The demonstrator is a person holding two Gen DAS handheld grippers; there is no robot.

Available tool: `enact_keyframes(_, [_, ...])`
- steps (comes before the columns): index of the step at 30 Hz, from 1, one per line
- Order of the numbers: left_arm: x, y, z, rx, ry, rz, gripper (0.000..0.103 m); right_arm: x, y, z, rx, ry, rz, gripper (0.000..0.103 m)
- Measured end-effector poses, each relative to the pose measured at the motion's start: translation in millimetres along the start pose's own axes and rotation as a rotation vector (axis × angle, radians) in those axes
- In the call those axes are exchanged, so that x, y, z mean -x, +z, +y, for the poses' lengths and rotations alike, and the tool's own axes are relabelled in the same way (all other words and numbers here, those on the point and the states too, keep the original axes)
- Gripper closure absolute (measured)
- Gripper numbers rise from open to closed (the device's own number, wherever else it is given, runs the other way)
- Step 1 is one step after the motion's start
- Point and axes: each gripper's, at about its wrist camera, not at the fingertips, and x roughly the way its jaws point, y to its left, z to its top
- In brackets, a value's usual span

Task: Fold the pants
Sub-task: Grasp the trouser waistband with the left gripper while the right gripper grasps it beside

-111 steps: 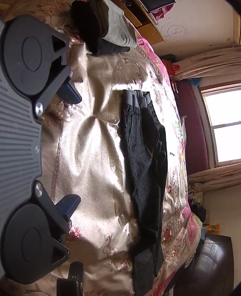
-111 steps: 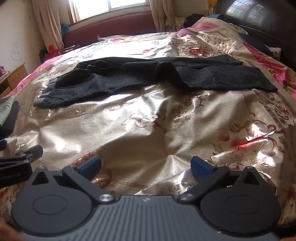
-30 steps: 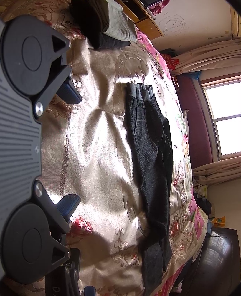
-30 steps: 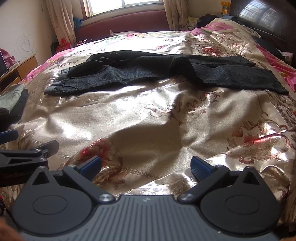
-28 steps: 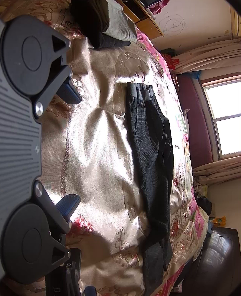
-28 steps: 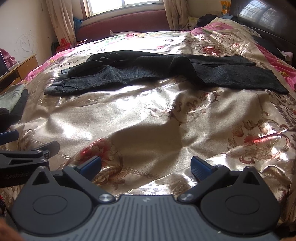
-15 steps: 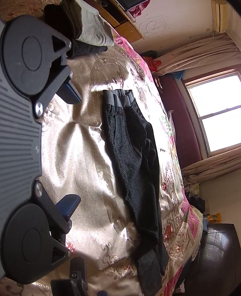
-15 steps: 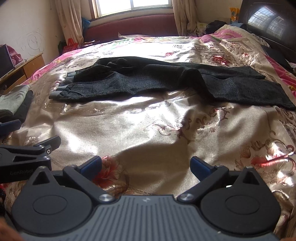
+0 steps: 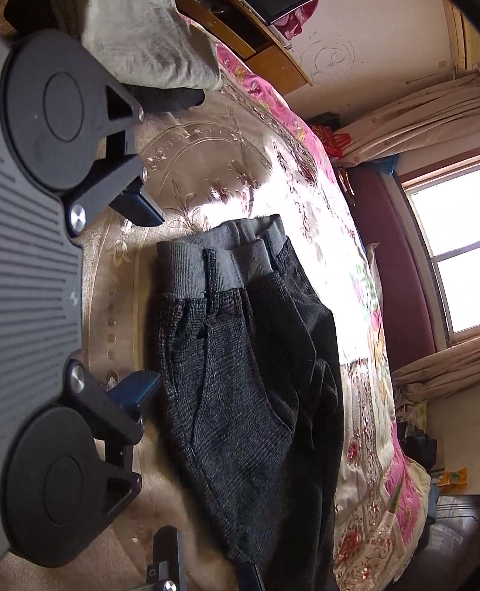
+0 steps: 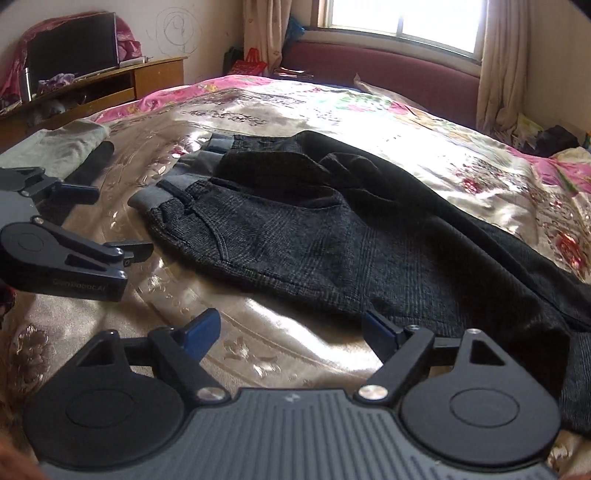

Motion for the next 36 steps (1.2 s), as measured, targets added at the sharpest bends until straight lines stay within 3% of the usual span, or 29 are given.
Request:
enact_keyframes(5, [-32, 9, 21, 0.02, -0.124, 0.03, 0.013, -41, 24, 16, 0.123, 0.067, 0.03, 0.027])
enact_keyframes(8, [-30, 11, 27, -0.025, -0.151, 0.018, 0.024, -53, 31, 24, 0.192, 0.093, 0.047, 0.038])
enact_keyframes(10, [-32, 11, 32, -0.016, -0.188, 0.028, 0.028, -58, 33, 27, 0.219, 0.112, 0.049, 0.038])
enact_keyframes(16, [-44, 15, 33, -0.039, -0.199, 0.03, 0.035, -69, 32, 26, 0.223, 0.136, 0.051, 0.04])
enact_keyframes(17, [-45, 15, 35, -0.042, -0.206, 0.027, 0.036, -70, 33, 26, 0.212, 0.153, 0.059, 0.044])
enact_keyframes(19, [-44, 14, 41, -0.032, -0.229, 0.03, 0.04, -72, 35, 32, 0.205, 0.176, 0.08, 0.063])
enact_keyframes(22, [-41, 16, 52, -0.008, -0.259, 0.028, 0.047, -70, 37, 49, 0.284, 0.15, 0.076, 0.076])
enact_keyframes(23, [-39, 16, 56, -0.002, -0.248, 0.022, 0.055, -69, 38, 53, 0.301, 0.142, 0.071, 0.076])
enact_keyframes(24, [-38, 17, 58, -0.004, -0.219, 0.018, 0.07, -67, 38, 55, 0.314, 0.137, 0.064, 0.076])
enact_keyframes(27, [-41, 17, 65, 0.008, -0.238, 0.019, 0.07, -63, 37, 57, 0.333, 0.156, 0.044, 0.072])
enact_keyframes(30, [-39, 13, 59, -0.05, -0.231, 0.009, 0.068, -65, 38, 61, 0.35, 0.172, 0.043, 0.064])
enact_keyframes(32, [-39, 10, 59, -0.053, -0.244, 0.011, 0.064, -68, 38, 64, 0.383, 0.134, 0.022, 0.056])
enact_keyframes(36, [-48, 9, 55, -0.068, -0.228, 0.023, 0.062, -83, 43, 59, 0.297, 0.148, 0.052, 0.064])
